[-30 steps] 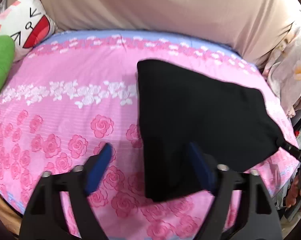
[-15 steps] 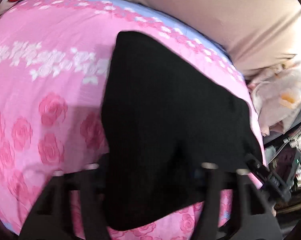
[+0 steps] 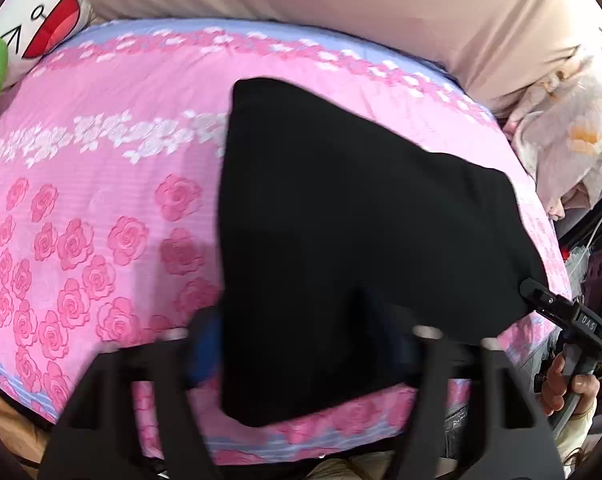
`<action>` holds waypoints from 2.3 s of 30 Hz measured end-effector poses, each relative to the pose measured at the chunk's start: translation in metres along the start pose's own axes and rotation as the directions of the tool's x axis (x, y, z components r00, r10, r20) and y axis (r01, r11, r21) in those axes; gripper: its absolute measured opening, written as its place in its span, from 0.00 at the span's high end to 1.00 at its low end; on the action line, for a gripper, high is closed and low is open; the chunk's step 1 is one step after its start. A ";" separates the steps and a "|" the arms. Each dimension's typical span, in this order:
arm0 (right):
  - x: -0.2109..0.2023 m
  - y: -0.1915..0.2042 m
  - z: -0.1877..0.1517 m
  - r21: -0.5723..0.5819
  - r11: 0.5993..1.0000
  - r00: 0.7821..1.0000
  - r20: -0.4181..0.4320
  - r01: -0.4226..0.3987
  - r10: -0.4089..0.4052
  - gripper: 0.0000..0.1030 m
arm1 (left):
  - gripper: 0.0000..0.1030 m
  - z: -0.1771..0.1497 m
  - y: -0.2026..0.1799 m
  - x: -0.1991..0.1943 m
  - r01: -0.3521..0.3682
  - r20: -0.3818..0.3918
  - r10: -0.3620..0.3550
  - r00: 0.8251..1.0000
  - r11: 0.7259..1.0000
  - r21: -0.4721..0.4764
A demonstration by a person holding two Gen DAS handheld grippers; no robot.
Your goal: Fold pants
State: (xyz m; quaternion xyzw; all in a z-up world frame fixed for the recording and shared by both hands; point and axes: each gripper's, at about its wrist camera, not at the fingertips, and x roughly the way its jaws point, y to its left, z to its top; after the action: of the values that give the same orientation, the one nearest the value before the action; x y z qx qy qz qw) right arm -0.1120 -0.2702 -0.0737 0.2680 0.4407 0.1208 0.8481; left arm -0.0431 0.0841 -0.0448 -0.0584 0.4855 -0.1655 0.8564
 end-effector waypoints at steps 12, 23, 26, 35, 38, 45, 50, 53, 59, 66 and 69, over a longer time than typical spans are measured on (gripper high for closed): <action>0.023 0.018 0.003 -0.047 0.999 1.000 -0.004 -0.028 0.027 0.17 | 0.04 0.003 -0.010 0.042 -0.014 -0.029 0.012 1.000 0.998 -0.062; 0.038 0.023 0.014 -0.072 0.997 0.999 0.025 -0.033 0.034 0.16 | 0.04 0.015 -0.013 0.052 -0.045 0.005 0.045 0.999 0.997 -0.066; 0.039 0.020 0.014 -0.069 0.997 0.998 0.033 -0.047 0.049 0.15 | 0.04 0.018 -0.014 0.055 -0.049 0.009 0.049 0.999 0.997 -0.067; 0.050 0.025 0.026 -0.062 0.996 0.997 0.044 -0.068 0.071 0.15 | 0.04 0.028 -0.022 0.065 -0.062 0.025 0.064 0.998 0.996 -0.059; 0.052 0.023 0.027 -0.048 0.997 0.996 0.059 -0.063 0.065 0.30 | 0.04 0.029 -0.021 0.065 -0.054 0.031 0.056 0.998 0.997 -0.059; 0.045 0.021 0.026 -0.007 0.997 0.994 0.068 -0.080 0.080 0.60 | 0.38 0.030 -0.007 0.053 -0.010 0.045 0.017 0.999 0.990 -0.142; 0.024 0.041 0.024 -0.045 0.996 0.992 0.100 -0.074 0.078 0.64 | 0.70 0.030 -0.006 0.024 0.035 0.083 -0.025 0.996 0.993 -0.115; 0.005 0.056 0.021 -0.086 0.992 0.987 0.120 -0.092 0.102 0.65 | 0.73 0.029 -0.014 0.001 0.064 0.116 -0.054 0.992 0.995 -0.082; -0.040 0.086 0.014 -0.165 0.981 0.977 0.168 -0.105 0.133 0.66 | 0.78 0.023 -0.032 -0.062 0.101 0.222 -0.099 0.970 0.995 0.002; -0.100 0.129 0.024 -0.287 0.952 0.939 0.286 -0.108 0.193 0.65 | 0.78 0.035 -0.056 -0.138 0.101 0.388 -0.136 0.912 0.989 0.110; -0.126 0.151 0.038 -0.355 0.930 0.911 0.348 -0.093 0.223 0.65 | 0.78 0.048 -0.067 -0.166 0.087 0.464 -0.150 0.873 0.984 0.154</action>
State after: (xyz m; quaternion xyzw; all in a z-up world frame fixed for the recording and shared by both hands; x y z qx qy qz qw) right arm -0.1498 -0.2142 0.1142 0.1755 0.2169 0.2076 0.9376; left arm -0.0967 0.0749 0.1326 -0.0718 0.2452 -0.2291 0.9393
